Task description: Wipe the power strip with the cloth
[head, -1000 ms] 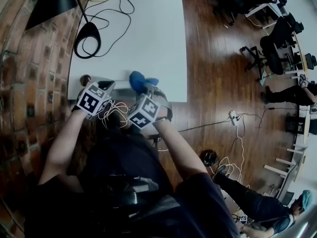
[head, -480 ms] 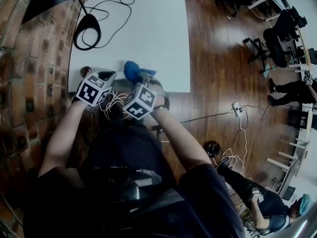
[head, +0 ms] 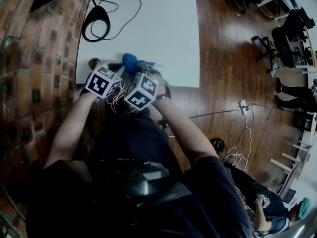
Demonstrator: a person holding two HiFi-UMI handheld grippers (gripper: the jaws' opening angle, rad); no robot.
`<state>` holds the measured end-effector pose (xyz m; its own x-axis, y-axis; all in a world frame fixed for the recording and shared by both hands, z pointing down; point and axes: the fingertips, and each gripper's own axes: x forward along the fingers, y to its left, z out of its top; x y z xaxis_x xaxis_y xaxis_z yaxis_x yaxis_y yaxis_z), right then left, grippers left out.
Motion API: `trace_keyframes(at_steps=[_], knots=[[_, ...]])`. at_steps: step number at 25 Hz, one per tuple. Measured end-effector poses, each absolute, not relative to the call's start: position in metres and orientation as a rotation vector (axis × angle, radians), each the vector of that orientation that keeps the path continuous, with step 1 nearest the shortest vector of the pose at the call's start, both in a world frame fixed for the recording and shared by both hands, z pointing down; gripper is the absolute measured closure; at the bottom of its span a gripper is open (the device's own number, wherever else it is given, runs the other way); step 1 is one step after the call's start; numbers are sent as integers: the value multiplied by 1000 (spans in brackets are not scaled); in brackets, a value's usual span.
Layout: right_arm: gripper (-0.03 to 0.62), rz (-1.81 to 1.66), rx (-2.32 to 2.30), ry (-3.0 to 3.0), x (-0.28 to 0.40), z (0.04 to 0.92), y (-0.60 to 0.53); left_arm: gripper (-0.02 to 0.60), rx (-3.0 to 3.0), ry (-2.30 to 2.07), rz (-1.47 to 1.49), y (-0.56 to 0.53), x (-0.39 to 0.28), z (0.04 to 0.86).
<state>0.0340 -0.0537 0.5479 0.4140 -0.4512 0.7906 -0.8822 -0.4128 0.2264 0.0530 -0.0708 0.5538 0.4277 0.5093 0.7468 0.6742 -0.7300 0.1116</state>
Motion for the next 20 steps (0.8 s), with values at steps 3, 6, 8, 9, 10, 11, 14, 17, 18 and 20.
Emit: trace_keyframes(at_steps=[3, 6, 8, 9, 10, 11, 14, 17, 18, 20], knots=[[513, 890, 2101, -1147, 38, 543, -56, 577, -2477, -1034, -1179, -70, 55, 555], [514, 914, 2100, -1155, 40, 545, -63, 578, -2501, -1038, -1203, -70, 52, 549], [514, 931, 2112, -1154, 40, 545, -64, 578, -2509, -1037, -1215, -67, 50, 544], [514, 936, 2122, -1156, 40, 544, -63, 578, -2499, -1037, -1213, -66, 50, 543], [514, 936, 2132, -1159, 39, 542, -63, 578, -2486, -1039, -1208, -65, 50, 543], [514, 933, 2141, -1162, 39, 541, -63, 578, -2477, -1042, -1204, -64, 50, 543], [514, 933, 2168, -1180, 38, 541, -61, 578, -2467, -1049, -1183, -70, 51, 550], [514, 940, 2188, -1184, 36, 539, -61, 579, -2509, -956, -1140, -88, 54, 548], [514, 939, 2188, -1182, 37, 539, -61, 580, -2519, -911, -1134, -97, 55, 547], [514, 934, 2186, -1179, 38, 538, -60, 580, -2520, -877, -1157, -108, 53, 551]])
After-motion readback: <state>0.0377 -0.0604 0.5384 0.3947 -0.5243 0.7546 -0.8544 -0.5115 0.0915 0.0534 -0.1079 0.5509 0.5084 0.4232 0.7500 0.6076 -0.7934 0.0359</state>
